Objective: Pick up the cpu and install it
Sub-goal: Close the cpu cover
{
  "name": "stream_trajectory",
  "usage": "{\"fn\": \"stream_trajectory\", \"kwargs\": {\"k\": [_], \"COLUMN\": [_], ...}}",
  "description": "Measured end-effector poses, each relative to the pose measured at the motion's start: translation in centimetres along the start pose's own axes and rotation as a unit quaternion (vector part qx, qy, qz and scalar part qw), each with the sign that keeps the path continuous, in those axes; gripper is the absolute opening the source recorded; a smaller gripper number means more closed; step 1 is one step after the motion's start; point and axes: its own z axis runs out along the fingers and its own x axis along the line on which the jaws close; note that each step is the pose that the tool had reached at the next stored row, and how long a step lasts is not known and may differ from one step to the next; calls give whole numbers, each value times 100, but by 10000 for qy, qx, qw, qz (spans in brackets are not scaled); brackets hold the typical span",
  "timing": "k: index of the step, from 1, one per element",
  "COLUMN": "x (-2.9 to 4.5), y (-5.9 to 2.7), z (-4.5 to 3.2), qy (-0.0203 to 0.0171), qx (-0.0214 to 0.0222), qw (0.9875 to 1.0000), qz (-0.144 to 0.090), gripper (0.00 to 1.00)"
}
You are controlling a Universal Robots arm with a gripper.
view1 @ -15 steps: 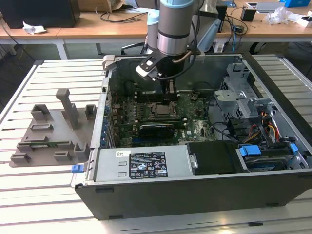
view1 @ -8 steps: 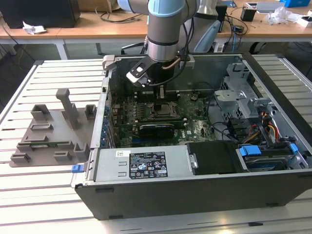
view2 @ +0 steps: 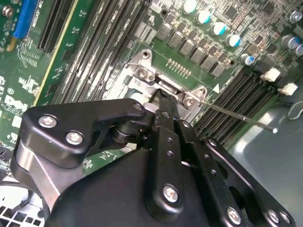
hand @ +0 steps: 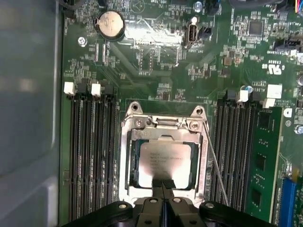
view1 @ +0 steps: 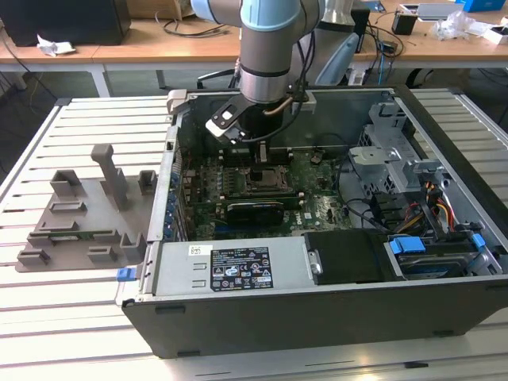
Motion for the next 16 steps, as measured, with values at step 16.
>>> {"fn": "stream_trajectory", "kwargs": {"k": [16], "x": [-33], "y": [314], "z": [-473], "qy": [-11], "qx": [7], "qw": [10000], "qz": [0], "gripper": [11]}}
